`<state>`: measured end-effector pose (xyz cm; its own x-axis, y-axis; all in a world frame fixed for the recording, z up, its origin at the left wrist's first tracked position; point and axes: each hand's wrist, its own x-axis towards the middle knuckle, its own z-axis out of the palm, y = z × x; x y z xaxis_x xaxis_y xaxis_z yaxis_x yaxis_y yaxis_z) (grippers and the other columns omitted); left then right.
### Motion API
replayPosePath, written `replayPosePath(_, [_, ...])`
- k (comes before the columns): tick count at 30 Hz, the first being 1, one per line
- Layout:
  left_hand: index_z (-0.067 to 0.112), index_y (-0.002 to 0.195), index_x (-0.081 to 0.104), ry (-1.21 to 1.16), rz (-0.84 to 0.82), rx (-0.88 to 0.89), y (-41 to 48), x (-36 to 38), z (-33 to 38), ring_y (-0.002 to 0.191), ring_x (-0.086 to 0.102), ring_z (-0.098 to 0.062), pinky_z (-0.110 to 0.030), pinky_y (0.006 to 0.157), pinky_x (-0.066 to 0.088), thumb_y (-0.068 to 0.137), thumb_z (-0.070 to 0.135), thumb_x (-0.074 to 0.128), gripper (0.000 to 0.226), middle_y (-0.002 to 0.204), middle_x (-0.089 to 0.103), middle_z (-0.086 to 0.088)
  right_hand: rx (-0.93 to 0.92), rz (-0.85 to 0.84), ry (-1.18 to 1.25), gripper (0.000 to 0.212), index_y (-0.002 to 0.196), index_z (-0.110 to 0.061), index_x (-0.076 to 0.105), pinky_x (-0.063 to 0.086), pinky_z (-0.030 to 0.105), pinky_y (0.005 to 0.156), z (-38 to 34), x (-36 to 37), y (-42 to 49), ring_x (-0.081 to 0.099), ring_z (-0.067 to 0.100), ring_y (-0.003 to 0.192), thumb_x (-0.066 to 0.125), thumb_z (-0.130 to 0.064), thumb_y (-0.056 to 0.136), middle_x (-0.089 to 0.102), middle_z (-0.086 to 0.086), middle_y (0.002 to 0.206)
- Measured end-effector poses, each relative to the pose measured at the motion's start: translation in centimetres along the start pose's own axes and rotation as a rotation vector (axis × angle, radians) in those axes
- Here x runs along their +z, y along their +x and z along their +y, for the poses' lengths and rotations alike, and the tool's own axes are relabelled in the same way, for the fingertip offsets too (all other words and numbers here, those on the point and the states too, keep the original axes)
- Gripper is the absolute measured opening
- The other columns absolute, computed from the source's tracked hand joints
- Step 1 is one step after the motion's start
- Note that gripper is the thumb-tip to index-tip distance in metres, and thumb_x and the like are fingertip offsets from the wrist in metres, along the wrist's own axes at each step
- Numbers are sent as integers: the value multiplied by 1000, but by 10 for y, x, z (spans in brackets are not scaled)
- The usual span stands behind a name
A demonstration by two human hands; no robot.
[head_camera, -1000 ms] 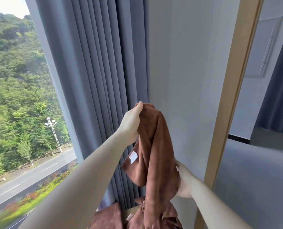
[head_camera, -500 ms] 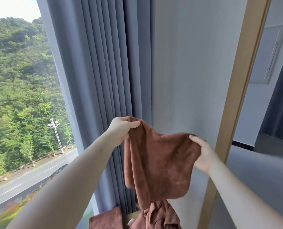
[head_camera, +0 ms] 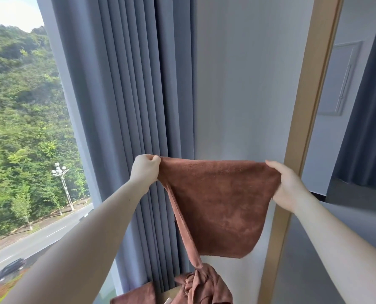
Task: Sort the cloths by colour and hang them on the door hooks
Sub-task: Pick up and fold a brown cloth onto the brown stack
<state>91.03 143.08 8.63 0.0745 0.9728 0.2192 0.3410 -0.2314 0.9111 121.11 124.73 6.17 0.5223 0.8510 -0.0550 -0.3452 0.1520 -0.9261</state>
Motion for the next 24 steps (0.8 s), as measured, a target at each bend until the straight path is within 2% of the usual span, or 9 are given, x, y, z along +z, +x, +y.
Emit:
replayPosePath(3, [10, 74, 43, 11, -5, -23, 1, 1, 0, 63, 52, -25, -31, 62, 43, 96, 19, 42, 24, 71, 41, -9, -26, -29, 65, 43, 135, -2, 63, 51, 45, 102, -8, 3, -7, 63, 33, 125, 58, -26, 99, 67, 17, 132])
replayPosePath(8, [-2, 87, 67, -75, -131, -73, 0, 5, 0, 73, 71, -32, -42, 79, 63, 100, 18, 39, 36, 77, 63, -11, -26, 32, 7, 24, 102, -10, 73, 51, 35, 92, -17, 12, -10, 71, 22, 92, 67, -32, 96, 75, 10, 99])
replayPosePath(11, [-2, 99, 71, -195, -258, -92, -1, 6, 3, 87, 73, -30, -44, 83, 64, 103, 12, 38, 36, 95, 73, -16, -81, 180, -94, 14, 97, -11, 72, 50, 34, 80, -21, 8, -5, 68, 22, 83, 72, -24, 93, 71, 10, 97])
replayPosePath(14, [5, 74, 51, -280, -252, -108, 0, 3, 10, 72, 60, -27, -41, 74, 64, 100, 2, 29, 34, 76, 54, -11, -173, 334, -174, 9, 89, -13, 68, 44, 29, 69, -23, 2, -1, 61, 20, 77, 69, -21, 93, 65, 5, 89])
replayPosePath(15, [12, 73, 43, -328, -231, -126, 0, 2, 11, 69, 54, -26, -41, 71, 64, 99, 0, 28, 33, 75, 45, -8, -210, 359, -205, 12, 87, -13, 65, 41, 30, 67, -22, 0, 1, 58, 20, 77, 69, -22, 93, 63, 5, 87])
replayPosePath(17, [17, 84, 50, -442, -230, -165, 1, 0, 13, 75, 59, -28, -43, 68, 63, 103, 2, 30, 31, 84, 54, -10, -263, 384, -242, 14, 90, -12, 63, 42, 29, 66, -21, -1, 2, 58, 21, 80, 71, -23, 92, 62, 3, 85])
replayPosePath(20, [12, 116, 65, -584, -275, -202, 1, -3, 17, 77, 70, -25, -36, 65, 59, 108, 12, 44, 24, 93, 70, -11, -274, 367, -207, 34, 115, -10, 65, 52, 31, 77, -23, -4, 3, 66, 18, 92, 77, -28, 89, 69, 2, 104])
replayPosePath(22, [10, 121, 68, -650, -329, -198, 4, -6, 17, 79, 69, -22, -35, 71, 57, 109, 24, 49, 27, 94, 72, -7, -287, 334, -233, 57, 131, -18, 62, 52, 41, 98, -26, -8, 3, 64, 21, 112, 83, -38, 82, 66, 2, 127])
replayPosePath(24, [8, 120, 69, -654, -399, -164, 6, -12, 17, 86, 71, -20, -33, 77, 56, 108, 29, 51, 31, 102, 74, -8, -289, 278, -288, 49, 124, -27, 67, 50, 49, 104, -29, -11, 4, 64, 23, 118, 84, -40, 80, 65, 0, 132])
